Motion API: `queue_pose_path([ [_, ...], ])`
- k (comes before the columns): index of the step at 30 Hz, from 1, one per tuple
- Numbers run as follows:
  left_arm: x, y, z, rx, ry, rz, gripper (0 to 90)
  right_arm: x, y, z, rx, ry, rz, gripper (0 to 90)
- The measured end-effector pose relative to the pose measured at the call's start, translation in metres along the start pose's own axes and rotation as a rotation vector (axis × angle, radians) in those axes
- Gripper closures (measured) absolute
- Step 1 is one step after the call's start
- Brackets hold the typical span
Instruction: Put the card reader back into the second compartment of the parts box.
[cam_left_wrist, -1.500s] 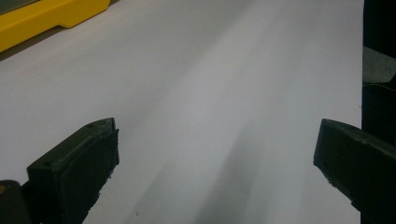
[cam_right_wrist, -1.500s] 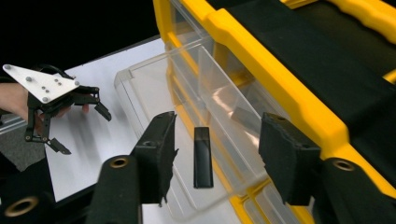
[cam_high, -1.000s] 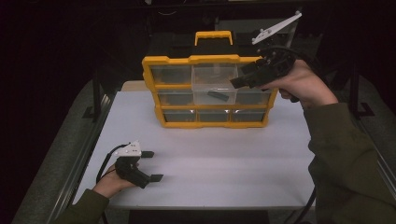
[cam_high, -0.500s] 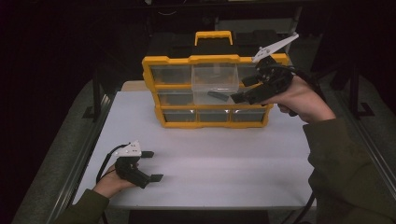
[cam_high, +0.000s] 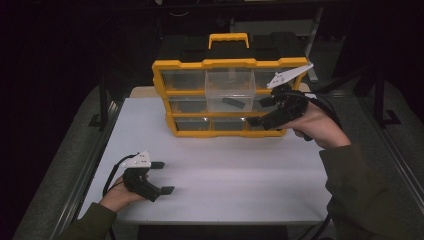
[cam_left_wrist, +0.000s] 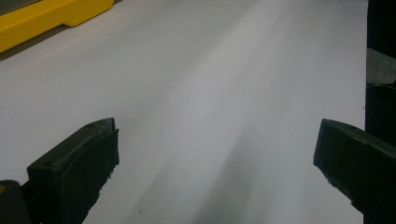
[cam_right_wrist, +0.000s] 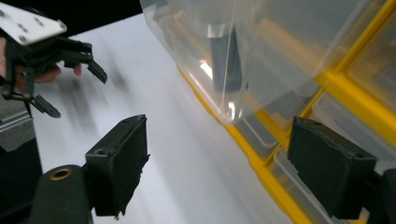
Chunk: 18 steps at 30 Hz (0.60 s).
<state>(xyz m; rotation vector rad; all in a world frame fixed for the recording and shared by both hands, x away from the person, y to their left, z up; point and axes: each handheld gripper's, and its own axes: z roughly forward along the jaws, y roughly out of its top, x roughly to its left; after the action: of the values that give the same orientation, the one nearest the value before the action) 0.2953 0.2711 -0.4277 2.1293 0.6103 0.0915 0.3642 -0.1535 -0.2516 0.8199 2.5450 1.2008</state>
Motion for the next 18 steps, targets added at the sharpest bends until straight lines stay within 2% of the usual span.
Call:
queue_pose_path([
  [5, 0.0, 0.0, 0.0, 0.0, 0.0, 0.001, 0.0, 0.002, -0.016, 0.01, -0.018, -0.008, 0.013, 15.6],
  [18, -0.001, 0.0, 0.0, 0.006, 0.002, 0.006, 0.0, 0.011, -0.06, 0.041, -0.025, -0.033, 0.043, 11.9],
])
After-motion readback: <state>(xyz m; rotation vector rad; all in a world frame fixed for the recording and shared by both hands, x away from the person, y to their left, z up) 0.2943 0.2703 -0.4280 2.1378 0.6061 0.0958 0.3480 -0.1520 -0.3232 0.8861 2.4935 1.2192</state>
